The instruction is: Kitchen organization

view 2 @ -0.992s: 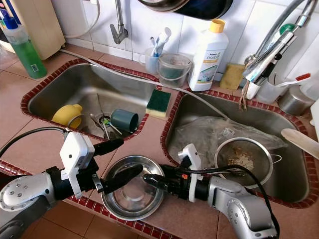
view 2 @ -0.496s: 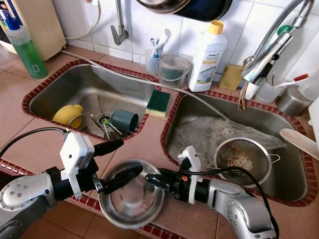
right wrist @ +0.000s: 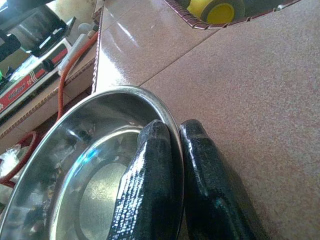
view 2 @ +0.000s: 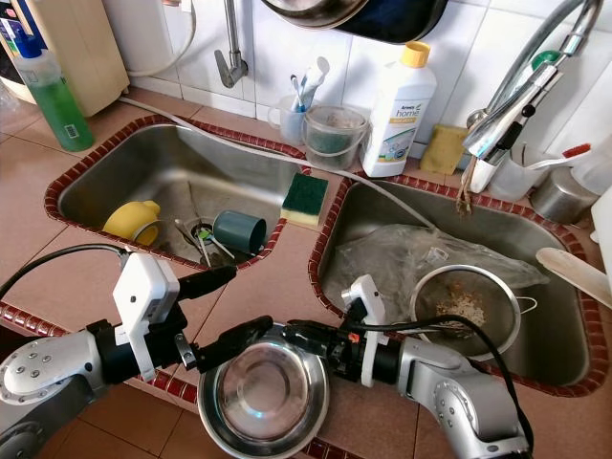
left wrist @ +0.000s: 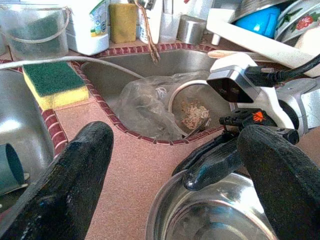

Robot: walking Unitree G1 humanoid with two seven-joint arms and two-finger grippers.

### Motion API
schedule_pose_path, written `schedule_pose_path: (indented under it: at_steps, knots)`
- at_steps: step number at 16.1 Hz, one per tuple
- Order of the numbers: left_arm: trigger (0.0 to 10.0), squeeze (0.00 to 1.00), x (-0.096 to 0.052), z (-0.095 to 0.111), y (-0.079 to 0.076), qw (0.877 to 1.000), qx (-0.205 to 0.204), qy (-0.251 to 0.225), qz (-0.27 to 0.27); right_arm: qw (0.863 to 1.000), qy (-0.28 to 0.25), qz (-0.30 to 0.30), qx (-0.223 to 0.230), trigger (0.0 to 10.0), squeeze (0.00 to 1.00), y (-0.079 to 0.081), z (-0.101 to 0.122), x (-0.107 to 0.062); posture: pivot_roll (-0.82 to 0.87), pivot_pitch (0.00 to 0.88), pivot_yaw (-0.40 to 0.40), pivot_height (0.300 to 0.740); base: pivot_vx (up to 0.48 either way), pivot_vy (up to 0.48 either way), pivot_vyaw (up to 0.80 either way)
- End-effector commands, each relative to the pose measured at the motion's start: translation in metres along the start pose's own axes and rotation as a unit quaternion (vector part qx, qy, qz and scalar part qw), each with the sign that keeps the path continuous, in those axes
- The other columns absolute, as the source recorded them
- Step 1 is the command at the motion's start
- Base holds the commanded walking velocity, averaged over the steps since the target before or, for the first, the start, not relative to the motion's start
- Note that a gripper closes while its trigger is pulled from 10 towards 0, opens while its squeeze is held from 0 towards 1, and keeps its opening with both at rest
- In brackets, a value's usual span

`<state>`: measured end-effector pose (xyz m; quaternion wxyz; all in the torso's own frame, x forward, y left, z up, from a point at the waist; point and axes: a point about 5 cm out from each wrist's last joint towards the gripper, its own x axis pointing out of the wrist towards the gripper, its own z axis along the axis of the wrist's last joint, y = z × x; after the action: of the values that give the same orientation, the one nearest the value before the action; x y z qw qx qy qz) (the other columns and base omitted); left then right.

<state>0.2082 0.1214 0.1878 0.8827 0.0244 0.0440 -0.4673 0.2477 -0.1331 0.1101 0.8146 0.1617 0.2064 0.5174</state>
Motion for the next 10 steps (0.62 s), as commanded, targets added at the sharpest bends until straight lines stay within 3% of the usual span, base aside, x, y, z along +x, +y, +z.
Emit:
schedule_pose_path:
  at_steps: [1,5,10]
  knots:
    - [10.0,0.0,-0.001,0.004,-0.001,1.0,0.006,-0.002,0.0,1.0,0.006,-0.017,0.006,0.0,0.0,-0.005,-0.002,-0.005,-0.01,0.111,-0.052,0.74,0.0,0.0,0.0]
    - [10.0,0.0,-0.001,0.005,0.0,1.0,0.007,-0.005,0.003,1.0,-0.017,-0.017,0.004,0.0,0.0,-0.007,0.006,-0.007,-0.01,0.114,-0.052,0.74,0.0,0.0,0.0]
    - [10.0,0.0,0.002,0.017,0.017,0.997,-0.006,-0.056,0.058,0.989,-0.133,-0.011,0.057,0.0,0.0,-0.012,0.042,-0.009,-0.01,0.122,-0.046,0.74,0.0,0.0,0.0]
